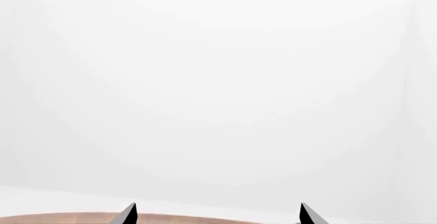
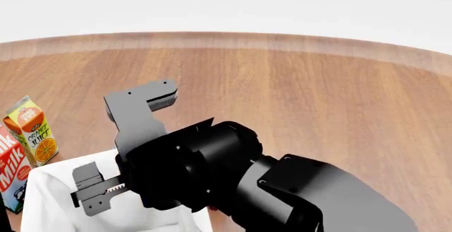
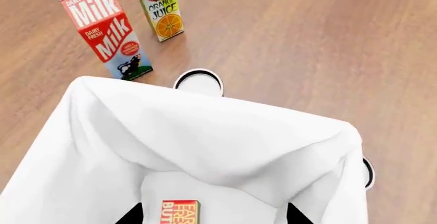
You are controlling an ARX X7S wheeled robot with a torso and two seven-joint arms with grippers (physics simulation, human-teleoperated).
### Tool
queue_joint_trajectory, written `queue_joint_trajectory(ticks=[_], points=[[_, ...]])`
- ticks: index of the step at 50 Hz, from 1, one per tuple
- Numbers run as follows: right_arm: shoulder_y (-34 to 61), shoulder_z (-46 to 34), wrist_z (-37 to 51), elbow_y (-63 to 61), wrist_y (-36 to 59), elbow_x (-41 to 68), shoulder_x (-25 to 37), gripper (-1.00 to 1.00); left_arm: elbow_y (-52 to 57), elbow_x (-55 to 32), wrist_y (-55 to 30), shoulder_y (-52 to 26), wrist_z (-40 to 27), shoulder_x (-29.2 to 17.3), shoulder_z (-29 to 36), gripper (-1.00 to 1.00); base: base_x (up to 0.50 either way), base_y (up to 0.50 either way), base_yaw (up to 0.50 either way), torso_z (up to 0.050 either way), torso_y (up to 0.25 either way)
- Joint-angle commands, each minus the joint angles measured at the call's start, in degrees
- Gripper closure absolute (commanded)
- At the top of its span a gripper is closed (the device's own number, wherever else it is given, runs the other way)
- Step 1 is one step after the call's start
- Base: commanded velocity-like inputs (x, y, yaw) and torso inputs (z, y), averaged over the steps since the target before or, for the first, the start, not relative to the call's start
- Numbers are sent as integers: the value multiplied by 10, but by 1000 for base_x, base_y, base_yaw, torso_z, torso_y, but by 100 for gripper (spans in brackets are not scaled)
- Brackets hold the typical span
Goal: Pick up the butter and put it in the basket.
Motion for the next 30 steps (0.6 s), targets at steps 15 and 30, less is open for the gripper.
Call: queue_joint_trajectory(ticks=[15, 30], points=[[12, 81, 85, -303, -94, 16, 177, -100, 2, 10, -5, 6, -4, 3, 6, -100, 0, 0, 0, 0, 0], [-119, 151, 251, -581, -350, -251, 402, -100, 9, 18, -33, 1, -12, 20, 13, -100, 0, 0, 0, 0, 0]])
